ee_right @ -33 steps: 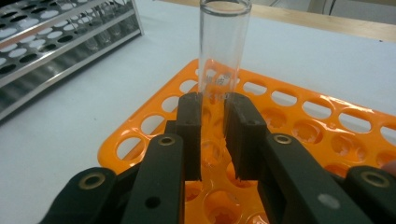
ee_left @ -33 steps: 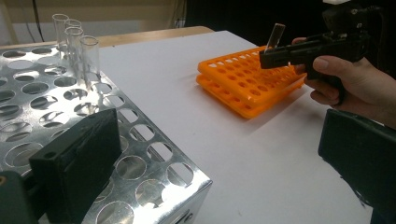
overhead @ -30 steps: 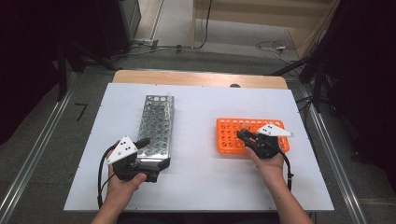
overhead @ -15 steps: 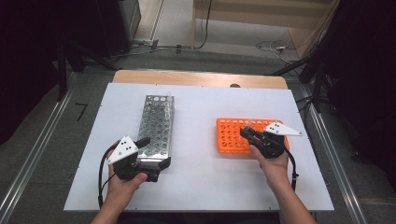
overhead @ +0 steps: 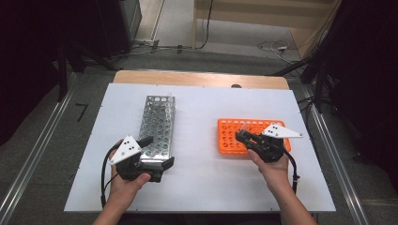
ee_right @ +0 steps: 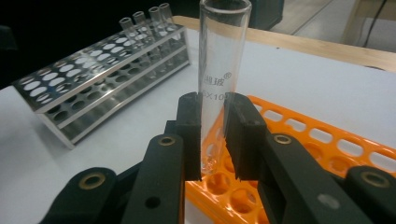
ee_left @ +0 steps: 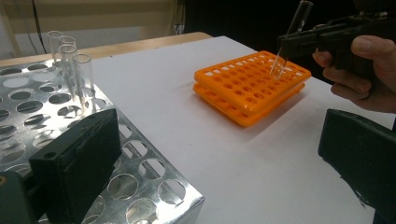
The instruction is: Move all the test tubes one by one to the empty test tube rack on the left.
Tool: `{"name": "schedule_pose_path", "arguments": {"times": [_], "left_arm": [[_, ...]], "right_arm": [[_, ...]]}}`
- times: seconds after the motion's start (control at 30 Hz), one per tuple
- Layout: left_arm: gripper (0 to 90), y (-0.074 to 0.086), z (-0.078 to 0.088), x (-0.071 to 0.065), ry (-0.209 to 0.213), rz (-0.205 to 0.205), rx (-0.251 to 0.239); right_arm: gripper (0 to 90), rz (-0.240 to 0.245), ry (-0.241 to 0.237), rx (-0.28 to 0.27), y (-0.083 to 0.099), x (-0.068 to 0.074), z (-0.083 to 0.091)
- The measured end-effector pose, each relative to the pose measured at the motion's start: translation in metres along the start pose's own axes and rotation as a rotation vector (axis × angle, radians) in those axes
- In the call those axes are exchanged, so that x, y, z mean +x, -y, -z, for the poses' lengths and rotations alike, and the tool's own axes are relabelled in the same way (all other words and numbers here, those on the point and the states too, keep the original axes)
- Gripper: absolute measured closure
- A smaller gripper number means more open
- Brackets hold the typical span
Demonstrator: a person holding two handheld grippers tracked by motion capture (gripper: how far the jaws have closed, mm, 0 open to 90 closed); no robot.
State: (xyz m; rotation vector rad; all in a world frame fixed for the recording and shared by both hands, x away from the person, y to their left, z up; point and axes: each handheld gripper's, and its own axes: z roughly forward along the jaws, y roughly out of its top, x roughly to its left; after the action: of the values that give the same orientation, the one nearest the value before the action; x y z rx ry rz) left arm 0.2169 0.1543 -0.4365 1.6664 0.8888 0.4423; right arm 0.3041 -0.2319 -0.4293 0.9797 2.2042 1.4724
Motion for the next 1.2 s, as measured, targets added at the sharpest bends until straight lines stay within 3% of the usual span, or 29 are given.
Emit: {"name": "schedule_pose_path", "arguments": {"times": [0.83,1.2], "left_arm": [[0.0,-0.011,-0.009,-0.018,0.056,-0.029,-0.011],[0.2,-0.014,-0.015,-0.028,0.114,-0.027,-0.015]], "right_arm": [[74.1,0.111,-0.194,0.059,-0.005,0.064,-0.015],[74.1,0.157,-0.252,0.089,-0.001,0.087,-0.023]]}}
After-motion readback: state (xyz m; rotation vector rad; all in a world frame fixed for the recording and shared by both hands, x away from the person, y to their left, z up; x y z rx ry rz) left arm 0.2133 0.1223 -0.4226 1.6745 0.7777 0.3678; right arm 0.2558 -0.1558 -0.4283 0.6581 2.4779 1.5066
